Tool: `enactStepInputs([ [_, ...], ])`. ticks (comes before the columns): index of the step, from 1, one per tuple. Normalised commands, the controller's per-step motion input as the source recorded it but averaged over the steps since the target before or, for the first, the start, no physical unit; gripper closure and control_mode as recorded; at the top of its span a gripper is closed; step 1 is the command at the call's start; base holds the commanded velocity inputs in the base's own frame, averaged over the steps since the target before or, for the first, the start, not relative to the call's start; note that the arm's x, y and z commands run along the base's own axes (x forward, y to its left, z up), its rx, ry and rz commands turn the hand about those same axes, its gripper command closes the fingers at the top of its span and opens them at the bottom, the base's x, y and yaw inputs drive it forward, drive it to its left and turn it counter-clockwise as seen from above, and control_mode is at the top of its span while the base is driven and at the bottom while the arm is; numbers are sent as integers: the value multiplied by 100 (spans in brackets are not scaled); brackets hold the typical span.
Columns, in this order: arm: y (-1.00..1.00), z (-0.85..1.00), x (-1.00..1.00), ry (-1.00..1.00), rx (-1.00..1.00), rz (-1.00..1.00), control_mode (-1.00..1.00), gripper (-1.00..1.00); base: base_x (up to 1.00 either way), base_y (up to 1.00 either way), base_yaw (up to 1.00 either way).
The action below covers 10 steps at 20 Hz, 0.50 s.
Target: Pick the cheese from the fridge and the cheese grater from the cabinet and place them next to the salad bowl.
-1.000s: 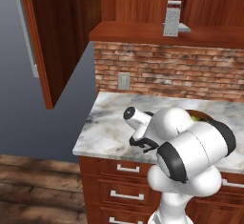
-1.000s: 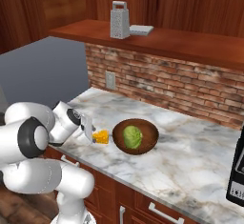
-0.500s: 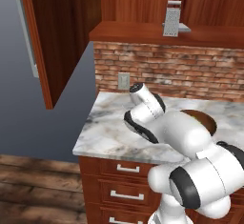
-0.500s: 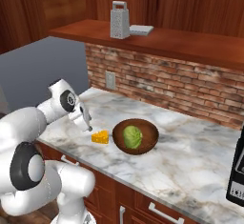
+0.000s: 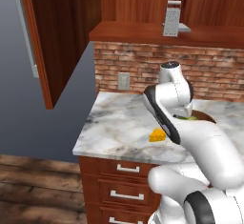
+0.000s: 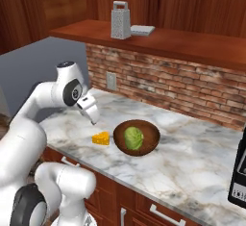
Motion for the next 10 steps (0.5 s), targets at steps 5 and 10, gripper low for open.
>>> enactStepInputs([
  [5,-25,98,-52,-11,-1,56,-100,-100,0,0,0],
  [10,-1,85,-58,-42,-1,48,-100,-100,0,0,0],
])
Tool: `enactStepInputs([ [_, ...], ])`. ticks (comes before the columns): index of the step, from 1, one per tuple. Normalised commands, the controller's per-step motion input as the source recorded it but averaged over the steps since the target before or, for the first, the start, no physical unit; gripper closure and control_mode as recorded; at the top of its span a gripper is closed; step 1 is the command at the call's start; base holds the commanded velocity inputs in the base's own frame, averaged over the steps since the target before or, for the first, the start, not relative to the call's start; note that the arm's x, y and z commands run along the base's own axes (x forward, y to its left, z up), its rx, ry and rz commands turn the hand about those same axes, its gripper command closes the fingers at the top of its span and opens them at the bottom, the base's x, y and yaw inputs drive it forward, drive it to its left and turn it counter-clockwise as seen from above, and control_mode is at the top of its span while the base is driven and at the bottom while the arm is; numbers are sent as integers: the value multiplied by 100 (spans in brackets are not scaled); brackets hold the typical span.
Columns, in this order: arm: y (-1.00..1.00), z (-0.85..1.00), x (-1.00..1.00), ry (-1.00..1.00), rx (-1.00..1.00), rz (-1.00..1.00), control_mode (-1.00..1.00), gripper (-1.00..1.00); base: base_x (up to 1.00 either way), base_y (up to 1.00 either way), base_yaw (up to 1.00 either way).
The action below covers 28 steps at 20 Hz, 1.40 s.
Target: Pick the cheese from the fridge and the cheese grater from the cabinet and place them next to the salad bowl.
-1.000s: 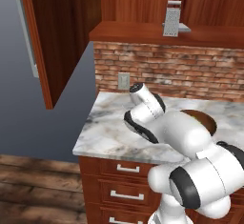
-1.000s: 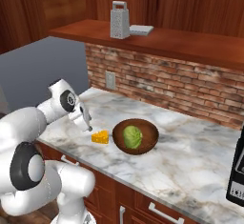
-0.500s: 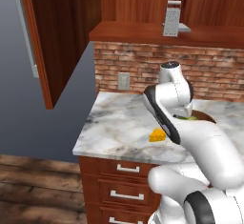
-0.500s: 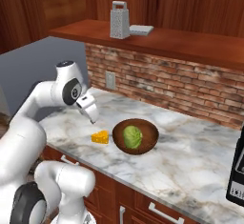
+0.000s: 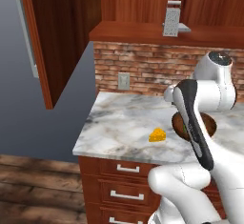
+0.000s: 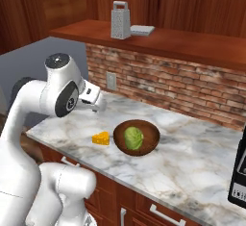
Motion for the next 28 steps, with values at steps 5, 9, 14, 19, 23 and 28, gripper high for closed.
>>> enactStepInputs([
  [5,-18,100,-69,-43,0,20,-100,-100,0,0,0],
  [9,-17,100,-21,-39,0,20,-100,-100,0,0,0],
  [14,-7,100,12,-22,0,20,-100,-100,0,0,0],
  [19,-20,100,22,5,0,20,-100,-100,0,0,0],
  [23,-10,84,27,0,0,13,-100,-100,0,0,0],
  [28,-33,16,26,1,2,1,-100,-100,0,0,0],
])
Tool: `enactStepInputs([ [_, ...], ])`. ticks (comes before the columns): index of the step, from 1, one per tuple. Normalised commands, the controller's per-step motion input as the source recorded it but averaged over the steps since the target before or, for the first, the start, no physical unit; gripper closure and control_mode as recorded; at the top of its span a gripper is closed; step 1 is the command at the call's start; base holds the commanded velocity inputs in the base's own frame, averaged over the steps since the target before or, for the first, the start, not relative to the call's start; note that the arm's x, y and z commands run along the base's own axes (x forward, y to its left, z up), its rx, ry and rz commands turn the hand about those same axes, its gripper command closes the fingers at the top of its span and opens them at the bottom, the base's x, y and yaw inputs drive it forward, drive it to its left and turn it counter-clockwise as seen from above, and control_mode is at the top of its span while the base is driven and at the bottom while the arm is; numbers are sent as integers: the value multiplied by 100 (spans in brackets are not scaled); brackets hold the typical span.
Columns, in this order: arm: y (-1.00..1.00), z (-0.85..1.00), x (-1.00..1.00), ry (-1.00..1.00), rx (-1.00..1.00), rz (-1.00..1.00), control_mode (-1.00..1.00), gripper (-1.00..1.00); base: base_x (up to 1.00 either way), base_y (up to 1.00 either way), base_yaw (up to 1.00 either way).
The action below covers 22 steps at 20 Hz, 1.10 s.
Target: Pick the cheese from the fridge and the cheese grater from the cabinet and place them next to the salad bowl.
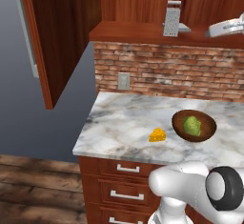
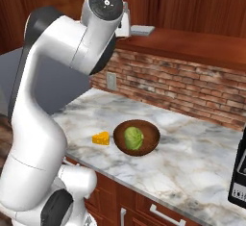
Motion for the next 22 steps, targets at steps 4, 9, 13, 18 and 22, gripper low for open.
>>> enactStepInputs([
  [4,0,-12,44,-19,0,2,-100,-100,0,0,0],
  [9,-22,-15,71,-12,9,8,-100,-100,0,0,0],
  [13,-27,-4,68,-1,7,13,-100,-100,0,0,0],
  [18,-10,6,36,5,0,15,-100,-100,0,0,0],
  [22,-7,0,43,0,2,18,-100,-100,0,0,0],
])
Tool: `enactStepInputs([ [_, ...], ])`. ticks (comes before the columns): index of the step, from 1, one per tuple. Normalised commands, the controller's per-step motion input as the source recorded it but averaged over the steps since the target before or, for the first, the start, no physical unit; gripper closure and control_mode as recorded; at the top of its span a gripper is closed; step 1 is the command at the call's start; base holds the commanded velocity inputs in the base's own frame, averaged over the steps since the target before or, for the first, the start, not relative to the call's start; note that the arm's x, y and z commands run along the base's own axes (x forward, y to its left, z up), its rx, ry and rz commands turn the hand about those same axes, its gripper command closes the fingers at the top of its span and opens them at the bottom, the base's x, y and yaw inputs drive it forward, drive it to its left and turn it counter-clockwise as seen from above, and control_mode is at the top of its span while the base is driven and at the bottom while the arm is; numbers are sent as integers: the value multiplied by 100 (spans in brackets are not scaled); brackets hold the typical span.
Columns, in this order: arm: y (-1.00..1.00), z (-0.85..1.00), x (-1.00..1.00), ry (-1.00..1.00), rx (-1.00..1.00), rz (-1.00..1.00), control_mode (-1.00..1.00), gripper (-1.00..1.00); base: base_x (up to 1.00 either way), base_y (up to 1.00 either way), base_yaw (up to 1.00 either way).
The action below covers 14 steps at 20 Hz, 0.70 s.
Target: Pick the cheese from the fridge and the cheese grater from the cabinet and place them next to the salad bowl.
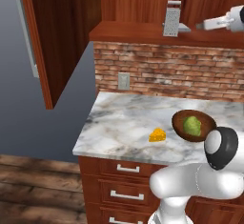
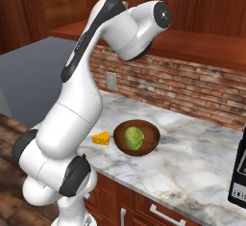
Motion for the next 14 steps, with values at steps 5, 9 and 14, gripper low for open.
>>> enactStepInputs([
  [5,-1,0,57,0,5,11,-100,-100,0,0,0],
  [9,-7,0,36,0,-4,10,-100,-100,0,0,0],
  [14,-26,0,20,0,-10,2,-100,-100,0,0,0],
])
